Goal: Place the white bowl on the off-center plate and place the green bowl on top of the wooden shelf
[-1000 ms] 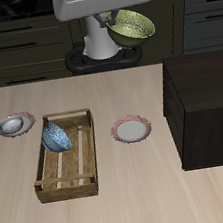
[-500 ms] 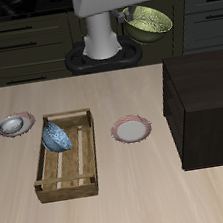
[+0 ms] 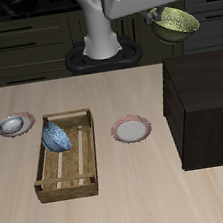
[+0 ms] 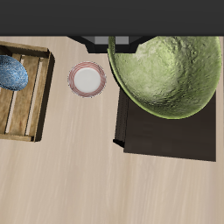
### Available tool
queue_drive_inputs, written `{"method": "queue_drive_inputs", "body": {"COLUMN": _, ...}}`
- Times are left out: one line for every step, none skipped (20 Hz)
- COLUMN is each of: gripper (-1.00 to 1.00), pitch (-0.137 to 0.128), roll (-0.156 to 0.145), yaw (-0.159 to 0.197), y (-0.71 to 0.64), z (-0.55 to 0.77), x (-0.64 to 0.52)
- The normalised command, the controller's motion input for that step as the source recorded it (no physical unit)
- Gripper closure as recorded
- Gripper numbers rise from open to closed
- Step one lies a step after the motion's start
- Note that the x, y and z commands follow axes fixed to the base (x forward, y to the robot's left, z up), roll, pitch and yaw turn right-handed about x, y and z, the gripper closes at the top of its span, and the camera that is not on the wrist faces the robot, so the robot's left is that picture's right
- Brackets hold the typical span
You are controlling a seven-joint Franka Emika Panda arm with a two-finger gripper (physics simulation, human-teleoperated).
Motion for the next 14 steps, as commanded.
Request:
{"method": "queue_drive_inputs", "body": {"gripper": 1.00, "pitch": 0.005, "roll": 0.044, "yaw": 0.022, "y": 0.39, "z": -0.04, "x": 0.01}}
{"method": "queue_drive_inputs", "body": {"gripper": 1.00, "pitch": 0.001, "roll": 0.013, "yaw": 0.043, "y": 0.35, "z": -0.07, "x": 0.04}}
{"method": "queue_drive_inputs", "body": {"gripper": 1.00, "pitch": -0.006, "roll": -0.057, "yaw": 0.014, "y": 0.28, "z": -0.01, "x": 0.07}}
{"method": "queue_drive_inputs", "body": {"gripper": 1.00, "pitch": -0.010, "roll": 0.029, "yaw": 0.036, "y": 0.36, "z": -0.02, "x": 0.06}}
{"method": "queue_drive_inputs", "body": {"gripper": 1.00, "pitch": 0.017, "roll": 0.026, "yaw": -0.012, "y": 0.22, "z": -0.06, "x": 0.03}}
{"method": "queue_drive_inputs", "body": {"gripper": 1.00, "pitch": -0.024, "roll": -0.026, "yaw": 0.057, "y": 0.35, "z": -0.04, "x": 0.06}}
{"method": "queue_drive_inputs", "body": {"gripper": 1.00, "pitch": 0.004, "roll": -0.040, "yaw": -0.004, "y": 0.36, "z": -0.08, "x": 0.11}}
{"method": "queue_drive_inputs", "body": {"gripper": 1.00, "pitch": 0.056, "roll": 0.105, "yaw": -0.017, "y": 0.26, "z": -0.10, "x": 0.07}}
{"method": "queue_drive_inputs", "body": {"gripper": 1.00, "pitch": -0.022, "roll": -0.012, "yaw": 0.026, "y": 0.26, "z": -0.05, "x": 0.03}}
{"method": "queue_drive_inputs", "body": {"gripper": 1.00, "pitch": 0.007, "roll": 0.021, "yaw": -0.015, "y": 0.33, "z": -0.09, "x": 0.06}}
{"method": "queue_drive_inputs", "body": {"gripper": 1.00, "pitch": 0.057, "roll": 0.090, "yaw": 0.022, "y": 0.31, "z": -0.12, "x": 0.04}}
{"method": "queue_drive_inputs", "body": {"gripper": 1.00, "pitch": -0.009, "roll": -0.015, "yaw": 0.007, "y": 0.31, "z": -0.07, "x": 0.03}}
{"method": "queue_drive_inputs", "body": {"gripper": 1.00, "pitch": 0.011, "roll": 0.069, "yaw": 0.006, "y": 0.59, "z": -0.16, "x": 0.13}}
{"method": "queue_drive_inputs", "body": {"gripper": 1.00, "pitch": 0.028, "roll": 0.026, "yaw": -0.008, "y": 0.19, "z": -0.11, "x": 0.03}}
